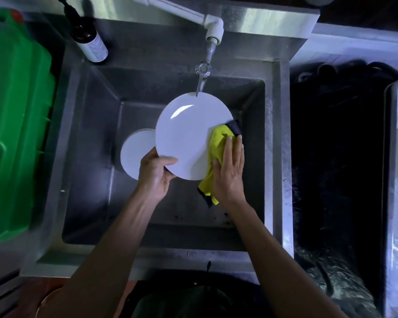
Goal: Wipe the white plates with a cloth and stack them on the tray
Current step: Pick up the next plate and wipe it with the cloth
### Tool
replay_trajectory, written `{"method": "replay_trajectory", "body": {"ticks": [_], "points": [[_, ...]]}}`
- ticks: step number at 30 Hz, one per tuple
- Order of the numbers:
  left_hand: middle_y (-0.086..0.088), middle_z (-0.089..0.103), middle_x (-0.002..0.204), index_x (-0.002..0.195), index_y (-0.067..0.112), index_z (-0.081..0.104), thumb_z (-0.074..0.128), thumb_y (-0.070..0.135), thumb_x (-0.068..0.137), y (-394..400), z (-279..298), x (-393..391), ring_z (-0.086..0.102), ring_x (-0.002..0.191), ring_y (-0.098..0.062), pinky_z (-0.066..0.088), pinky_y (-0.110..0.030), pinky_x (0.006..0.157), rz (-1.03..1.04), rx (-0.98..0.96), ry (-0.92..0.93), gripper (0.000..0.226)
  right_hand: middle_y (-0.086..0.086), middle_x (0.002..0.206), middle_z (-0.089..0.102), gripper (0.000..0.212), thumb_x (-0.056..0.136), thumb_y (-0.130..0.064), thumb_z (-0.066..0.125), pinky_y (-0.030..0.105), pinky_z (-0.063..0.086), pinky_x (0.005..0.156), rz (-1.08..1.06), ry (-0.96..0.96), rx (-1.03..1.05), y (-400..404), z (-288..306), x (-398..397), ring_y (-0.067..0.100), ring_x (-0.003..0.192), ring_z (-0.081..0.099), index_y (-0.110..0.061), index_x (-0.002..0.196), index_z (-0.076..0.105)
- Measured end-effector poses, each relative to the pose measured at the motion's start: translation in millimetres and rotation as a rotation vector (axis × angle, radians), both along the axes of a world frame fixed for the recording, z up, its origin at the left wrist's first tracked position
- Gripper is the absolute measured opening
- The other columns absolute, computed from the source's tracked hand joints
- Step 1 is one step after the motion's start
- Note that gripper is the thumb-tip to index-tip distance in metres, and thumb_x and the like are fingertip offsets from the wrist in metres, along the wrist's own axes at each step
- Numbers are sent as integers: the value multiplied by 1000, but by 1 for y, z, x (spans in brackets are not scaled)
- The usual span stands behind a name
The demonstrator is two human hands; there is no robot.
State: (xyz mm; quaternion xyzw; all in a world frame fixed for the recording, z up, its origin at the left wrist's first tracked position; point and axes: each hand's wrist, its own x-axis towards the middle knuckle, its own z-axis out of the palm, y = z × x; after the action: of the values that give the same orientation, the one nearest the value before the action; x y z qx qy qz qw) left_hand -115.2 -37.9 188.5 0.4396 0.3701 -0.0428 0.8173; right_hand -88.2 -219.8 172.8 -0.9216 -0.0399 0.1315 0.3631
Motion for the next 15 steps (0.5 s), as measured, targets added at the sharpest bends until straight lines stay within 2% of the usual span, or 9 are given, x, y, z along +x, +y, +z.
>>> {"method": "replay_trajectory", "body": {"ticks": [4, 7, 9, 11, 13, 15], "points": [[-12, 74, 117, 108, 16, 75, 62, -3, 69, 10, 3, -1, 72, 103, -31, 59, -45, 73, -77, 31, 18, 45, -6, 168, -5, 67, 106, -27, 43, 42, 20, 119, -41, 74, 98, -11, 1, 20, 21, 153, 6, -27, 160, 3], [-14, 74, 115, 110, 13, 73, 64, 0, 66, 18, 6, -1, 71, 101, -32, 60, -44, 72, -166, 93, 46, 47, -3, 165, 11, 70, 104, -29, 49, 37, 25, 116, -44, 90, 124, -20, -2, 33, 22, 150, 19, -27, 160, 8], [-13, 75, 108, 102, 15, 76, 64, 1, 64, 24, 8, 1, 72, 95, -31, 60, -42, 70, -247, 153, 49, 42, -1, 160, 24, 71, 101, -30, 54, 30, 30, 109, -55, 92, 143, -27, -3, 43, 18, 144, 30, -27, 159, 13], [-11, 76, 99, 93, 15, 77, 65, 2, 62, 29, 10, 3, 72, 89, -31, 59, -40, 67, -339, 206, 59, 37, -2, 151, 34, 70, 99, -31, 57, 28, 33, 100, -45, 91, 144, -33, -3, 51, 11, 131, 38, -30, 157, 18], [-12, 76, 100, 93, 12, 76, 65, 2, 60, 32, 12, 6, 72, 88, -30, 56, -44, 72, -413, 242, 80, 36, -2, 149, 38, 68, 98, -34, 58, 28, 33, 95, -17, 89, 117, -38, -3, 58, 9, 125, 41, -31, 155, 21], [-9, 77, 101, 90, 16, 77, 65, 3, 60, 36, 14, 9, 74, 85, -25, 55, -45, 74, -480, 286, 98, 35, -1, 147, 41, 66, 97, -35, 59, 28, 34, 94, 22, 88, 104, -42, -3, 63, 13, 124, 44, -30, 153, 24]]}}
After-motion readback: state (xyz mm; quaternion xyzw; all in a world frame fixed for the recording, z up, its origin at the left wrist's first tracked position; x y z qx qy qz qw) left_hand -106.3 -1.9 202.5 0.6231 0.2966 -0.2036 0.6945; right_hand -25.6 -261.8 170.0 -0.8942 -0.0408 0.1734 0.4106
